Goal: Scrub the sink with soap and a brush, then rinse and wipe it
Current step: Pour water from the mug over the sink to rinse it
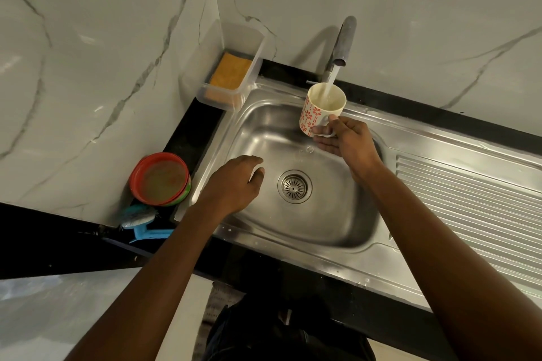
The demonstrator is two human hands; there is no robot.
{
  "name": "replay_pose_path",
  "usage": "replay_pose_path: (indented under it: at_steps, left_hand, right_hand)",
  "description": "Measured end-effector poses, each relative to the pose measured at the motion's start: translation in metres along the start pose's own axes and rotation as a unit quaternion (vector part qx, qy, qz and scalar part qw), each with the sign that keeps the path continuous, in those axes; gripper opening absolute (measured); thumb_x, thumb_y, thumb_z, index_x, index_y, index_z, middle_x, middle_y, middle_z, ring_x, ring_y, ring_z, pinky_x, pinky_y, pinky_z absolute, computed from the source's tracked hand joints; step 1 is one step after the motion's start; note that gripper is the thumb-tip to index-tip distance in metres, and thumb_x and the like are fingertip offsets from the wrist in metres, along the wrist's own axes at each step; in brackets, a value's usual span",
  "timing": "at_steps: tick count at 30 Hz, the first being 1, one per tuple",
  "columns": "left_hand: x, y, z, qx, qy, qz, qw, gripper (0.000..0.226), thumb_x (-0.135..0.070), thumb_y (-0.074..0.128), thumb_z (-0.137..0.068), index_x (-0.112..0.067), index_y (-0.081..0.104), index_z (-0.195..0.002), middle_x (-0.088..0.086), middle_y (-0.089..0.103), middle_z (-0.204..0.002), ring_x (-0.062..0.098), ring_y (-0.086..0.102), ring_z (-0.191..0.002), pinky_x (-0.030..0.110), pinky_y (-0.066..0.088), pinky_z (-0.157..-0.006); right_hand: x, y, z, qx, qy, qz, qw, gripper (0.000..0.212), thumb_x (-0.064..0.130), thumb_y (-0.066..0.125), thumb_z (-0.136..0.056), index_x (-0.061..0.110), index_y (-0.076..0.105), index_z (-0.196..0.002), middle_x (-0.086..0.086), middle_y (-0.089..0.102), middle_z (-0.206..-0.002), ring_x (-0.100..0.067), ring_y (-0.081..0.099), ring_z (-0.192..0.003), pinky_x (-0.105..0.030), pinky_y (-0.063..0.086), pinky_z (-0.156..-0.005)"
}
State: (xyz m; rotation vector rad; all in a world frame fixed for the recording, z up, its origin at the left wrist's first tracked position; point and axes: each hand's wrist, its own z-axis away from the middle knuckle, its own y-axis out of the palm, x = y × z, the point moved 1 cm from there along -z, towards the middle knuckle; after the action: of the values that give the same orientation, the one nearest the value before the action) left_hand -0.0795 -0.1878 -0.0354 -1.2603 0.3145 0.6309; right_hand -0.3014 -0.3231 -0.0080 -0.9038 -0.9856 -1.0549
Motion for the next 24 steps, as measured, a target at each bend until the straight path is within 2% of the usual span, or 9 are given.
replay_pose_path:
  at_steps: [2,8,24]
  left_hand:
    - [0.0,0.0,0.0,0.0,0.0,0.001,1.0,0.044,-0.037,0.046,-0.111,-0.023,0.054,-0.152,-0.003,0.055,-0.156,0.019,0.051,-0.143,0.041,0.043,-0.117]
    - [0.0,0.001,0.003,-0.003,0.002,0.005,1.0,0.043,-0.036,0.047,-0.111,-0.022,0.056,-0.15,-0.004,0.056,-0.155,0.019,0.051,-0.142,0.04,0.042,-0.117]
    - [0.001,-0.001,0.005,0.002,0.002,0.005,1.0,0.043,-0.036,0.047,-0.11,-0.022,0.056,-0.15,-0.002,0.057,-0.154,0.02,0.053,-0.14,0.044,0.044,-0.116]
  right_hand:
    - [0.001,-0.001,0.0,-0.001,-0.001,-0.001,1.0,0.037,0.027,0.047,-0.111,-0.003,0.068,-0.115,-0.007,0.079,-0.107,-0.024,0.077,-0.099,-0.044,0.061,-0.095]
    - [0.006,0.0,-0.003,0.006,-0.004,-0.014,1.0,0.03,0.026,0.047,-0.111,0.015,0.068,-0.093,-0.009,0.079,-0.107,-0.028,0.076,-0.103,-0.043,0.061,-0.096]
    - [0.013,0.003,-0.004,-0.002,-0.003,-0.013,1.0,0.032,0.025,0.047,-0.111,0.012,0.065,-0.089,-0.012,0.078,-0.106,-0.036,0.074,-0.107,-0.045,0.06,-0.096]
